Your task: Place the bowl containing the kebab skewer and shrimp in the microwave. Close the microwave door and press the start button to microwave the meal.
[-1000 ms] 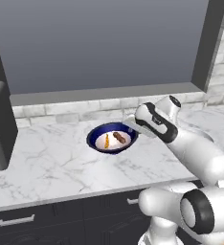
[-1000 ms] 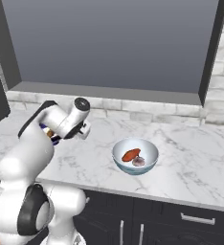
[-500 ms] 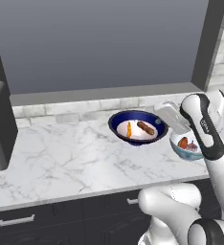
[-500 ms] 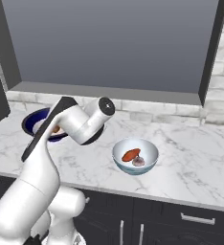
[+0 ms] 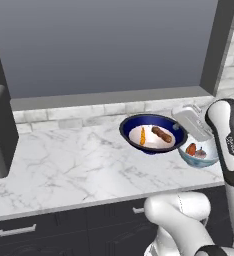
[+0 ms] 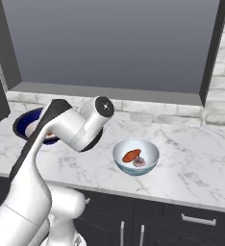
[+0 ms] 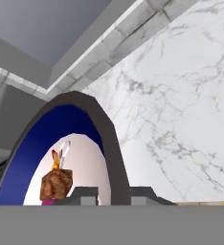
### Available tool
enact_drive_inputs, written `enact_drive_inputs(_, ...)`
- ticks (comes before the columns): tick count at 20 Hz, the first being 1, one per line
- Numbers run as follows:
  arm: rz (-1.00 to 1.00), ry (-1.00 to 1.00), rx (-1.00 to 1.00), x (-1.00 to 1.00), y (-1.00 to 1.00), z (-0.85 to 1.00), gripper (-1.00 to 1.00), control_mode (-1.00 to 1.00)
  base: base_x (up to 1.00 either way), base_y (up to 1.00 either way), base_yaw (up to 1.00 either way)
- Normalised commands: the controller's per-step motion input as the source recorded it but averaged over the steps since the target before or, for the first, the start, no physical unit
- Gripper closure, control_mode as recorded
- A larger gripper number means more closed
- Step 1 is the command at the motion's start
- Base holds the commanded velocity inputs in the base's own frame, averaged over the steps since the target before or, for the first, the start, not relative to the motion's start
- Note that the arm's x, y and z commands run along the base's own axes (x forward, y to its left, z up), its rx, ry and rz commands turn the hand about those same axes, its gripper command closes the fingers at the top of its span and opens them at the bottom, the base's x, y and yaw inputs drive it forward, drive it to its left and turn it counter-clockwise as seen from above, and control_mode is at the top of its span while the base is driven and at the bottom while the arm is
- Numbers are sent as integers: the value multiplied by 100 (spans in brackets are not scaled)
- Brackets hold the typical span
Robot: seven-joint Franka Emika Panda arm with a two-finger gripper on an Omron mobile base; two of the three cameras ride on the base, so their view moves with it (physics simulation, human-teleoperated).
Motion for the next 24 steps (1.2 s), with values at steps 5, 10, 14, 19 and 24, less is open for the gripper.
enact_drive_inputs(5,0,-7,0,-48,0,8,100,-100,0,0,0)
enact_drive_inputs(10,-3,-1,0,-15,0,2,100,-100,0,0,0)
enact_drive_inputs(14,-1,0,0,0,0,0,100,100,0,0,0)
enact_drive_inputs(19,0,0,0,0,0,0,100,100,-42,0,0)
enact_drive_inputs(24,0,0,0,0,0,0,100,100,-66,0,0)
